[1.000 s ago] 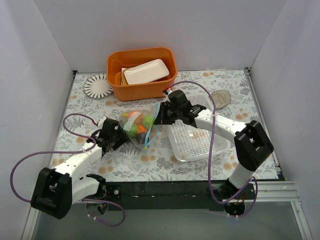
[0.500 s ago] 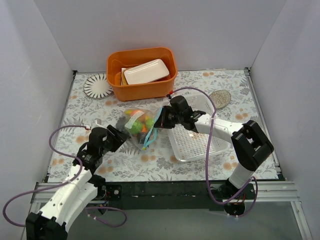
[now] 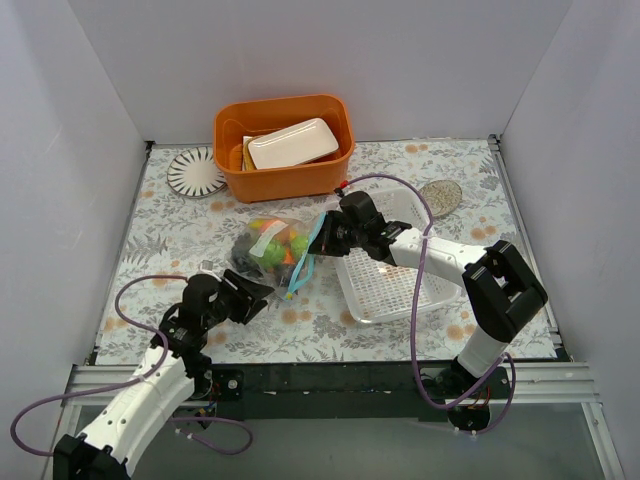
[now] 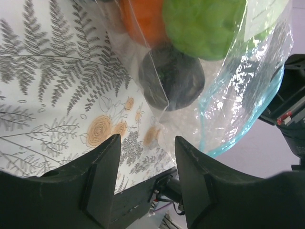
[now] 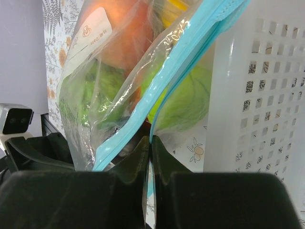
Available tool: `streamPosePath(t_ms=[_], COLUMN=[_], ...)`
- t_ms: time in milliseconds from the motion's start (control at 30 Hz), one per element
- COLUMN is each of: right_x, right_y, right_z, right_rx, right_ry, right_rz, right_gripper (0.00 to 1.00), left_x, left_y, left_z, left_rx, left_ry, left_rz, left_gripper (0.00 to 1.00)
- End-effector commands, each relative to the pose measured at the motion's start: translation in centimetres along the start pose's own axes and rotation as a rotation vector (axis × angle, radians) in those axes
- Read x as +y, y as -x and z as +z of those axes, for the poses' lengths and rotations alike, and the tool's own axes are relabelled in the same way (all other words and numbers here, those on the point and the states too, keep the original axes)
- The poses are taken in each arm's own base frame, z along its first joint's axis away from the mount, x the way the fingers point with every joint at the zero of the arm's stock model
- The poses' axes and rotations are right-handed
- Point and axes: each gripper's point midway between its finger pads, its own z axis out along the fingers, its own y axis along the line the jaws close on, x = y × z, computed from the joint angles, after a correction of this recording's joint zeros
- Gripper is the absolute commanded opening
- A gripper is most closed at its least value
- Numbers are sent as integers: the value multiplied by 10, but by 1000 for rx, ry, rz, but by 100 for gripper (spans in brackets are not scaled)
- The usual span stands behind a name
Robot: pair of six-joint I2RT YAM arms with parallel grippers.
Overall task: Place the food in the zip-top bag and seal the zipper
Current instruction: Adjust the zipper food storage bag at the center of the board.
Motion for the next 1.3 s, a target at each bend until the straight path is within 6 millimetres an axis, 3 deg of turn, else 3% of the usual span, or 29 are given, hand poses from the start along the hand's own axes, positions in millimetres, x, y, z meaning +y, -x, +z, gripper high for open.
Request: streamPosePath(t_ms=[0,133,433,800,1033,1267], right_x=[13,14,14,16,14,11], right_y=[12,12,11,11,8,6], right_z=[-4,-5,-6,-5,-8,-10], right_rx=[-55,-56,-51,-45,-40,-39], right_ry=[39,42,44,51,48,39], right_rz=[-6,-10,-12,-10,-7,-10], right_gripper=[11,11,12,12,12,12], left_x=[-17,-29,-50,-50,-51,-50], left_y=[-15,-21,-13,-20,-22,-17], left_z=[3,7,5,11,17,16], left_rx=[58,76,40,54,58,28], left_ry=[-93,-145,-278,-259,-254,-239], left_rz=[-84,-101,-179,-199,-222,-242], left_gripper=[49,50,52,50,42,24])
